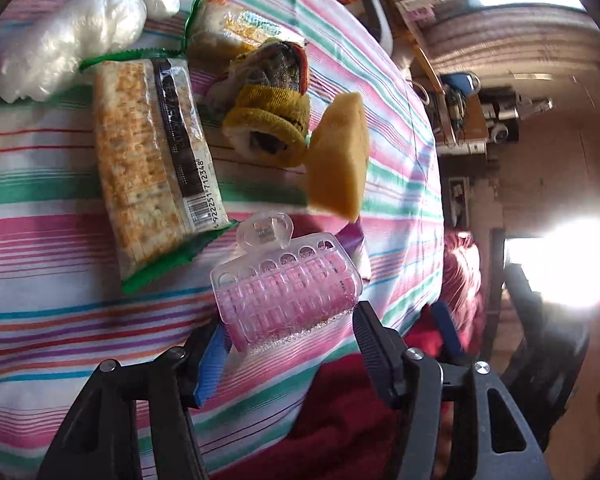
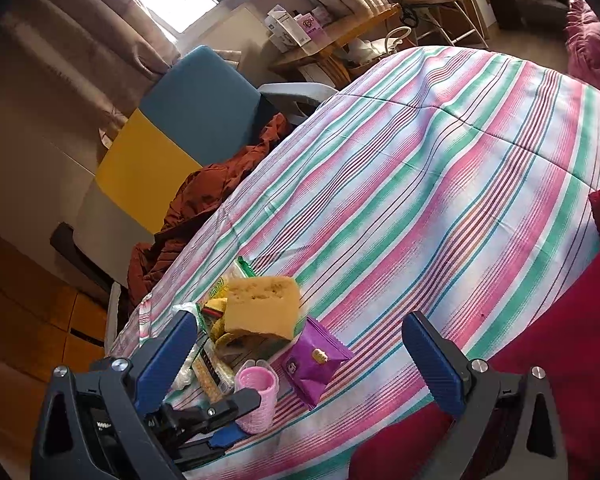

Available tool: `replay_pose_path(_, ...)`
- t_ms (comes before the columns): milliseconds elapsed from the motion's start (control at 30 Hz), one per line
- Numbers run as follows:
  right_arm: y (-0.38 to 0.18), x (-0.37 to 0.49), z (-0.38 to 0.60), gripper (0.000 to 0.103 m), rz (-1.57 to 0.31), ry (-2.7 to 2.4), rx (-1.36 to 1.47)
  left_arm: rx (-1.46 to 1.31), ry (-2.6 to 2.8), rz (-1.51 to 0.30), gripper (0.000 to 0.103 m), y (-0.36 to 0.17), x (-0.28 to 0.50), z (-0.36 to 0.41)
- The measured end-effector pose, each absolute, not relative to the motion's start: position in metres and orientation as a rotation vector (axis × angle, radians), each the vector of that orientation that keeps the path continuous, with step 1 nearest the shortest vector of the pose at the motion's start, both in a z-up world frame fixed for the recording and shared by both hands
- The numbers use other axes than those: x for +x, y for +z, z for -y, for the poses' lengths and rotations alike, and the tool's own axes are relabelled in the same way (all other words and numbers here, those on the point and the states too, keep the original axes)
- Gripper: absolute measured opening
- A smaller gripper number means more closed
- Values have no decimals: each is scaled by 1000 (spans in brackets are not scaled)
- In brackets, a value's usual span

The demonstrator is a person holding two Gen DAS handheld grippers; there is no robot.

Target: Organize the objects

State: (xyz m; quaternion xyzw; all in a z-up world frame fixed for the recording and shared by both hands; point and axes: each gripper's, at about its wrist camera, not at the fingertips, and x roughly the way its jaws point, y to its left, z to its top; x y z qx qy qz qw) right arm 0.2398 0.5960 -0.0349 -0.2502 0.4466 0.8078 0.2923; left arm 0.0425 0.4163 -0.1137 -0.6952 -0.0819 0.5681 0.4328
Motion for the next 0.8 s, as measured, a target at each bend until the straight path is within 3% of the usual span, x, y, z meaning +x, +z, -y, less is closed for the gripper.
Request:
replay_pose_path(33,-36,238,-596,103,-1186,2149,-682,-1701,1419,156,38,-110,46,-412)
replay_pose_path(67,-36,237,-596,103,-1180,2146,-695,-1666,1428,97,35,-107,49,-407)
replay_pose_path(233,-39,227,-595,103,-1145,2131,-775,-1498,1500,-131,35,-90,60,-382)
replay_pose_path(333,-40,222,-593,103,-1117,2115,-818,-1503,1491,-124,35,-93,56,-371)
replay_pose_path(500,-40,222,-592,103,-1087,2089,-835,-1544,1450,-10,42,-88,58,-358)
replay_pose_path(567,-39,222,-592,103,-1086,2083,-831,-1577,1431,56,52,-86,55,-362)
replay_pose_path(667,-39,222,-592,103,-1087,2083,-830,-1646,1402,145,59,-87,51,-366)
replay_pose_path(733,-39,223,-593,103,-1095,2091,-826,-1650,1444,128,64,-85,54,-376)
replay_pose_path(800,-39,224,-593,103,-1109,2099,-816,-1566,1557,-1,66,-77,63,-389)
